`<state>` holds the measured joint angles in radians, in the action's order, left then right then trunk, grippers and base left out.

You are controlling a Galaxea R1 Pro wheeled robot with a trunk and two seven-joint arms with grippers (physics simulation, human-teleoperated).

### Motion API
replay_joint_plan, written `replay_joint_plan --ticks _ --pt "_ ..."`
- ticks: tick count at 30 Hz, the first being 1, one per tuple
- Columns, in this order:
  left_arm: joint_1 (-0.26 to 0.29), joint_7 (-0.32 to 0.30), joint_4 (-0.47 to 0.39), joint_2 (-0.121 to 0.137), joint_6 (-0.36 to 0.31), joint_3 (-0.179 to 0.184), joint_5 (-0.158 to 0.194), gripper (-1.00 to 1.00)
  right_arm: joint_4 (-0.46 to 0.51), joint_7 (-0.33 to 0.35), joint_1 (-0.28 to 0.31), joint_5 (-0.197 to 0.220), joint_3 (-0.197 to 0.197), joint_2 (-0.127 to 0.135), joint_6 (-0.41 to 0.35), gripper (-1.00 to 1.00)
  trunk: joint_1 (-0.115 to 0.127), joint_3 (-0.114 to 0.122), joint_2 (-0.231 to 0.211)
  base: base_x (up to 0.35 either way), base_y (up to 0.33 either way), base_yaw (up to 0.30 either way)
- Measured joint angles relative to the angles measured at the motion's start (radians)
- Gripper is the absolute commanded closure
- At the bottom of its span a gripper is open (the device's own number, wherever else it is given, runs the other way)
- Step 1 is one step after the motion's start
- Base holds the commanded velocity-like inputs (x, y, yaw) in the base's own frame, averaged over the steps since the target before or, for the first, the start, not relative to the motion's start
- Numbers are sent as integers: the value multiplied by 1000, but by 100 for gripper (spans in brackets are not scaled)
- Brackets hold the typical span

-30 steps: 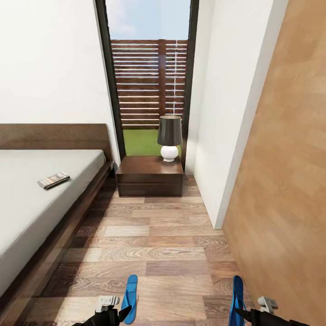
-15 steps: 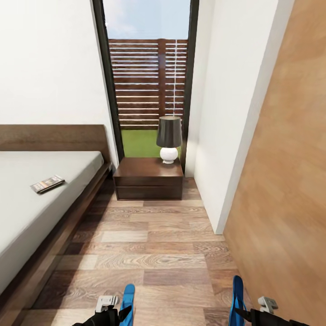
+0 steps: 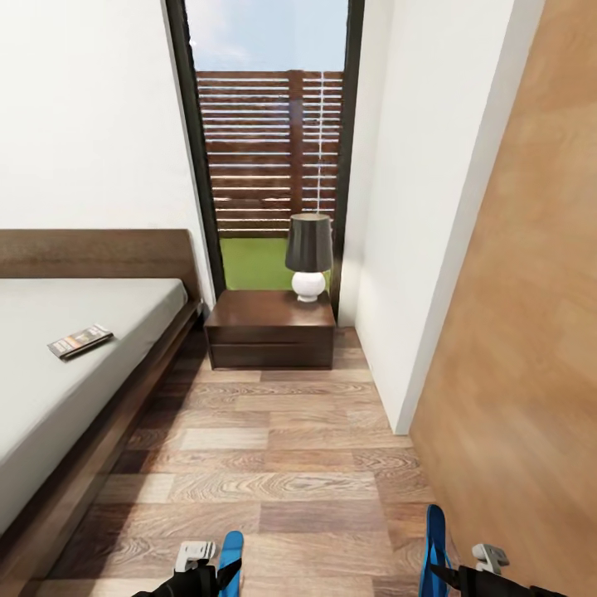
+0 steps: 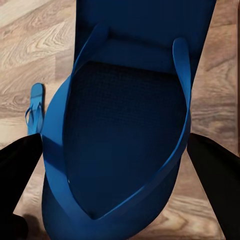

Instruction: In the bedroom, move the book from the bed onto either nightstand, and place the two sandals side by side next to the bed.

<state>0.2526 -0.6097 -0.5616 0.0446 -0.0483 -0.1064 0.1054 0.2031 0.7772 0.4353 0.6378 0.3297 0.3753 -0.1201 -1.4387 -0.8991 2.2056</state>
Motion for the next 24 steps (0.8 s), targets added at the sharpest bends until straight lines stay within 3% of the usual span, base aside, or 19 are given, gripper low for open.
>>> replay_joint_plan --ticks 24 --pt "0 0 0 0 1 -1 0 -100 0 0 0 -1 0 0 0 100 0 0 0 96 -12 0"
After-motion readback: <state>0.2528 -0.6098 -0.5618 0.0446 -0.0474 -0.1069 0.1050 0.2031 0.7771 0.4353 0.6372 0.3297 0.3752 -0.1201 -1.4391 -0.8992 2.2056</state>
